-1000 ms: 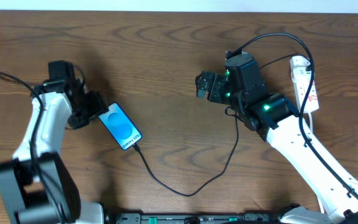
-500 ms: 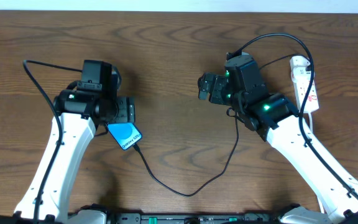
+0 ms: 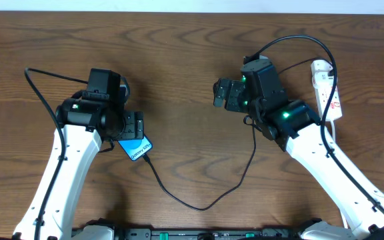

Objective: Plug charger to phone and switch on socket
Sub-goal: 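Move the right gripper to the power strip's charger socket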

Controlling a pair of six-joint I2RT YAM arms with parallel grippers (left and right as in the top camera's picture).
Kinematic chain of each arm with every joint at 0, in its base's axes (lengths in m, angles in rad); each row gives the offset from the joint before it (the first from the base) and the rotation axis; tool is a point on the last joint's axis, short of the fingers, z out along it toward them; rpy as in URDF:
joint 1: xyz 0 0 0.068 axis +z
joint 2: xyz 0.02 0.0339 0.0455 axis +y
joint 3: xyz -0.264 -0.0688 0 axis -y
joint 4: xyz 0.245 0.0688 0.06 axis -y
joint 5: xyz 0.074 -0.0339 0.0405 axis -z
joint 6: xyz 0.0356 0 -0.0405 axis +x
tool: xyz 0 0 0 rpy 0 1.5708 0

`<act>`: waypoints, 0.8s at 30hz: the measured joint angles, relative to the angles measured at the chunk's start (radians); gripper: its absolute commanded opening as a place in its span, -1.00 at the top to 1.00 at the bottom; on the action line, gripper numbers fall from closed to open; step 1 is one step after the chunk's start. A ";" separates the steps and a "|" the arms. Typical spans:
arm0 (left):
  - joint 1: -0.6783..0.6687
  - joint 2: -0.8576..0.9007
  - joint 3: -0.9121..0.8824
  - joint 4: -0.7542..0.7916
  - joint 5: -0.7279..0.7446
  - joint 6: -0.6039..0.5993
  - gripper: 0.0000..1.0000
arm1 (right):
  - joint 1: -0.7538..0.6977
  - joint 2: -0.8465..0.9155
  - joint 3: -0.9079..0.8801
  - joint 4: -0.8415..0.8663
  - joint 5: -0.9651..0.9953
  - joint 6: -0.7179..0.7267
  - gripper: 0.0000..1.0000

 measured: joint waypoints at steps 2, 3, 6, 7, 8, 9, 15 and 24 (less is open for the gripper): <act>0.000 0.000 0.000 0.000 0.000 0.000 -0.73 | 0.000 0.000 0.000 -0.019 0.000 -0.001 -0.98; 0.000 0.000 0.000 0.000 0.000 0.000 -0.73 | 0.000 0.000 0.000 -0.026 0.000 -0.002 -0.99; 0.000 0.000 0.000 0.000 0.000 0.000 -0.74 | 0.000 0.000 0.000 -0.037 0.001 -0.002 -0.98; 0.000 0.000 0.000 0.000 0.000 0.000 -0.74 | 0.000 0.000 0.000 -0.038 0.001 -0.002 -0.99; 0.000 0.000 0.000 0.000 0.000 0.000 -0.74 | 0.000 0.000 0.000 -0.039 0.002 -0.002 -0.98; 0.000 0.000 0.000 0.000 0.000 0.000 -0.74 | 0.000 0.000 0.000 -0.040 0.001 -0.006 -0.98; 0.000 0.000 0.000 0.000 0.000 0.000 -0.74 | -0.045 0.000 0.011 -0.117 -0.041 -0.052 -0.98; 0.000 0.000 0.000 0.000 0.000 0.000 -0.74 | -0.386 0.002 0.180 -0.499 -0.247 -0.236 -0.98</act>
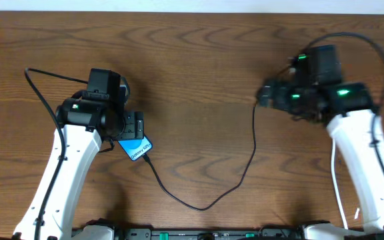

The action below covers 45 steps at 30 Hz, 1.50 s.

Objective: Plug charger to phone and switch on socket
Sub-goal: 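Move the right gripper to the power strip's charger socket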

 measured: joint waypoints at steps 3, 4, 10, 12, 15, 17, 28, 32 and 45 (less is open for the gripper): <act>0.000 0.000 0.000 0.000 0.000 0.000 -0.74 | -0.174 0.000 0.051 -0.171 -0.043 -0.093 -0.99; 0.000 0.000 0.000 0.000 0.000 0.000 -0.74 | -0.240 0.000 0.057 -0.201 -0.051 -0.116 -0.99; 0.000 0.000 0.000 0.000 0.000 0.000 -0.75 | -0.453 0.000 0.058 -0.219 -0.066 -0.176 -0.99; 0.000 0.000 0.000 0.000 0.000 0.000 -0.74 | -0.482 0.000 0.055 -0.203 -0.068 -0.186 -0.99; 0.000 0.000 0.000 0.000 0.000 0.000 -0.75 | -0.488 0.001 0.053 -0.166 -0.074 -0.216 -0.98; 0.000 0.000 0.000 0.000 0.000 0.000 -0.75 | -0.488 0.005 0.053 -0.138 -0.077 -0.237 -0.99; 0.000 0.000 0.000 0.000 0.000 0.000 -0.75 | -0.510 0.421 0.392 -0.364 -0.129 -0.415 -0.98; 0.000 0.000 0.000 0.000 0.000 0.000 -0.75 | -0.520 0.562 0.543 -0.405 -0.103 -0.442 -0.99; 0.000 0.000 0.000 0.000 0.000 0.000 -0.75 | -0.586 0.708 0.662 -0.288 -0.071 -0.522 -0.99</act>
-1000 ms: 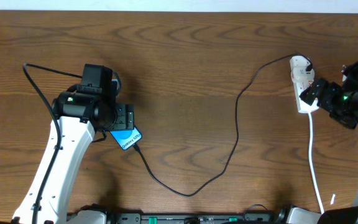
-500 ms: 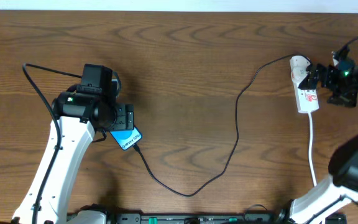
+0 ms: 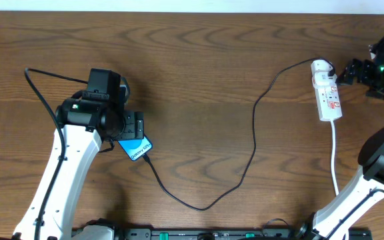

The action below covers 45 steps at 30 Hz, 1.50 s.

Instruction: Plug charger to phone and switch on socket

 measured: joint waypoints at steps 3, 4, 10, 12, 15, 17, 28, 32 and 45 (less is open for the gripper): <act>0.000 0.000 0.000 0.000 0.000 0.000 -0.75 | -0.003 0.000 0.000 0.013 -0.003 -0.028 -0.99; 0.000 0.000 0.000 0.000 0.000 0.000 -0.75 | -0.003 0.000 0.000 0.014 -0.006 -0.037 -0.99; 0.000 0.000 0.000 0.000 0.000 0.000 -0.75 | -0.002 0.000 0.000 0.034 -0.082 -0.159 -0.99; 0.000 0.000 0.000 0.000 0.000 0.000 -0.75 | -0.002 0.000 -0.002 0.046 -0.101 -0.185 -0.99; 0.000 0.000 0.000 0.000 0.000 0.000 -0.75 | -0.001 0.000 -0.012 0.057 -0.121 -0.213 -0.99; 0.000 0.000 0.000 0.000 0.000 0.000 -0.75 | 0.001 0.001 -0.020 0.057 -0.127 -0.224 -0.98; 0.000 0.000 0.000 0.000 0.000 0.000 -0.75 | 0.017 0.132 -0.022 0.067 -0.163 -0.253 -0.98; 0.000 0.000 0.000 0.000 0.000 0.000 -0.75 | 0.020 0.165 -0.027 0.084 -0.177 -0.260 -0.99; 0.000 0.000 0.000 0.000 0.000 0.000 -0.75 | 0.020 0.167 -0.029 0.124 -0.191 -0.270 -0.99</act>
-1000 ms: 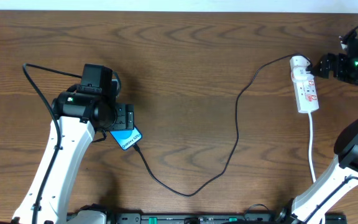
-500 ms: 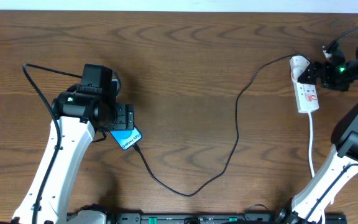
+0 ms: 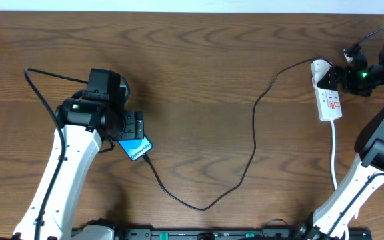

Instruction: Plug charger to phone and switch on socket

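Note:
The blue phone (image 3: 137, 148) lies at the left of the table, its upper end under my left gripper (image 3: 134, 125), which looks shut on it. The black charger cable (image 3: 254, 143) is plugged into the phone's lower corner. It loops across the table to the white power strip (image 3: 327, 93) at the far right. My right gripper (image 3: 337, 77) reaches in from the right and sits against the upper right side of the strip. Its fingers merge into one dark shape, so their spacing is unclear.
The strip's white lead (image 3: 333, 157) runs down toward the front edge beside the right arm. A thin black cable (image 3: 42, 100) curves past the left arm. The wooden table (image 3: 192, 60) ends at a white wall at the back.
My right gripper has moved left from just right of the power strip to touching its upper right side. The left arm, phone and cable are unchanged.
My right gripper stood near the table's middle, hiding part of the strip. It then stood further right over the strip, then off the right edge beyond it, and now against the strip's top. The left gripper stayed on the plugged-in phone throughout.

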Controlling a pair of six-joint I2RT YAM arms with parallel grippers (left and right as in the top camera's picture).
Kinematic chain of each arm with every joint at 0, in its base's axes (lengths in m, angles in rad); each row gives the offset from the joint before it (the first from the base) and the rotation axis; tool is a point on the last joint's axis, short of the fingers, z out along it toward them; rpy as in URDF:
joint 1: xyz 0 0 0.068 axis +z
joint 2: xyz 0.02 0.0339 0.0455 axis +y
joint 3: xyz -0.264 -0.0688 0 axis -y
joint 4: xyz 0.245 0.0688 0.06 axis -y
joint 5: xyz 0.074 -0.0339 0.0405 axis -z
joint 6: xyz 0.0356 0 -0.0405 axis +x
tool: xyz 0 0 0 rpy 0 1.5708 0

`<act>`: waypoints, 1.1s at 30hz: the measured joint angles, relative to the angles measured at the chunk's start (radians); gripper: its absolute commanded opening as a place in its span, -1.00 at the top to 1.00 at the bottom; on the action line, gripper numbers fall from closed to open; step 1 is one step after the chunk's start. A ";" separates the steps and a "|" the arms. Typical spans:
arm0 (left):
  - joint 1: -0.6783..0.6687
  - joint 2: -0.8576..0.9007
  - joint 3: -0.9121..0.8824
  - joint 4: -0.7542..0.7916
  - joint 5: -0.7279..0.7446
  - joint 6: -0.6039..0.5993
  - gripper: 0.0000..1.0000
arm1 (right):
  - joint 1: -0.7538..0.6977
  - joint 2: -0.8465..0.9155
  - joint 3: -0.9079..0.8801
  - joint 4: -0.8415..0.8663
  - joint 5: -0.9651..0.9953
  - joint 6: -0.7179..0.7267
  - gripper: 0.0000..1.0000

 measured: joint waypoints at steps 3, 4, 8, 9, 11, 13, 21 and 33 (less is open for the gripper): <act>0.000 0.000 0.000 0.000 0.000 0.000 -0.75 | 0.001 0.000 0.000 0.005 -0.013 0.000 -0.98; 0.000 0.000 0.000 0.000 0.000 0.000 -0.75 | 0.002 0.000 0.000 0.006 -0.015 0.000 -0.99; 0.000 0.000 0.000 0.000 0.000 0.000 -0.75 | 0.011 0.000 0.000 0.012 -0.020 0.000 -0.99; 0.000 0.000 0.000 0.000 0.000 0.000 -0.75 | 0.015 0.000 0.000 0.014 -0.023 0.000 -0.98; 0.000 0.000 0.000 0.000 0.000 0.000 -0.75 | 0.021 0.000 0.000 0.018 -0.027 0.000 -0.99; 0.000 0.000 0.000 0.000 0.000 0.000 -0.75 | 0.028 0.000 0.000 0.021 -0.034 0.000 -0.98; 0.000 0.000 0.000 0.000 0.000 0.000 -0.75 | 0.030 0.000 0.000 0.026 -0.034 0.000 -0.98; 0.000 0.000 0.000 0.000 0.000 0.000 -0.75 | 0.030 0.000 -0.013 0.045 -0.036 0.000 -0.99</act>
